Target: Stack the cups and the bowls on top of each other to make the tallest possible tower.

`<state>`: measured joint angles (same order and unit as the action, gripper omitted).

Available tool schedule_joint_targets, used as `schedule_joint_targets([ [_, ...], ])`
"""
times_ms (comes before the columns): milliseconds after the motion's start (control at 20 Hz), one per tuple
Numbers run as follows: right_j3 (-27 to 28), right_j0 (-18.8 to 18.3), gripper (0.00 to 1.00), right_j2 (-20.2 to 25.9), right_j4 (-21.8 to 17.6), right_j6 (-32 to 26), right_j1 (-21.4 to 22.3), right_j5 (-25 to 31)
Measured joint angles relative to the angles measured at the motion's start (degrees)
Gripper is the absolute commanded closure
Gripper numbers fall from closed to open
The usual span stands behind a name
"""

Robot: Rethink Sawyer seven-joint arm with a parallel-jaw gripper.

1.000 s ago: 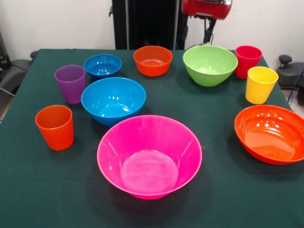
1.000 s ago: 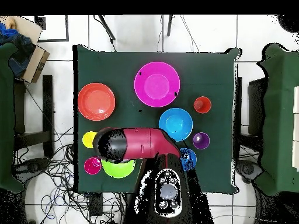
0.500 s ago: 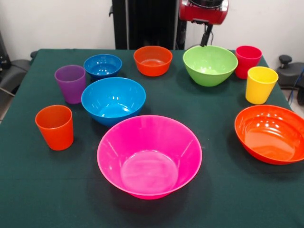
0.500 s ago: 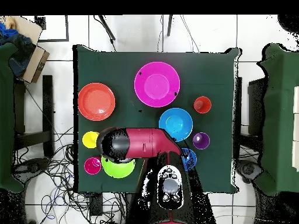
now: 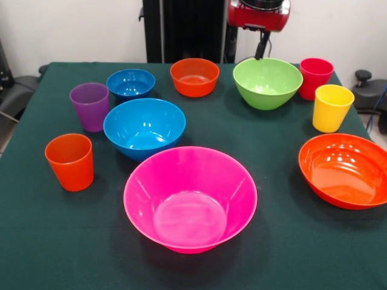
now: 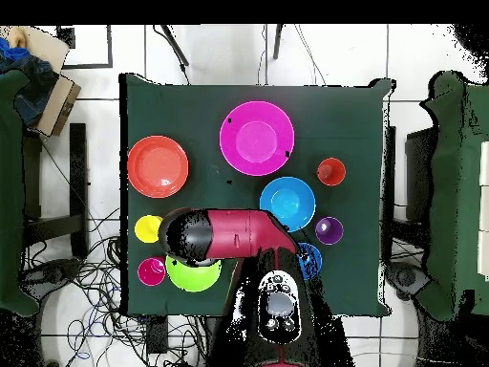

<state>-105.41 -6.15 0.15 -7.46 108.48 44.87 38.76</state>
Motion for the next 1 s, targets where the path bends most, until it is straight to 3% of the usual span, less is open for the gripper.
schedule_joint_targets([
  [1000, 5.51, 0.00, 0.00, 0.00, -0.02, 0.00, -0.02, 2.56],
])
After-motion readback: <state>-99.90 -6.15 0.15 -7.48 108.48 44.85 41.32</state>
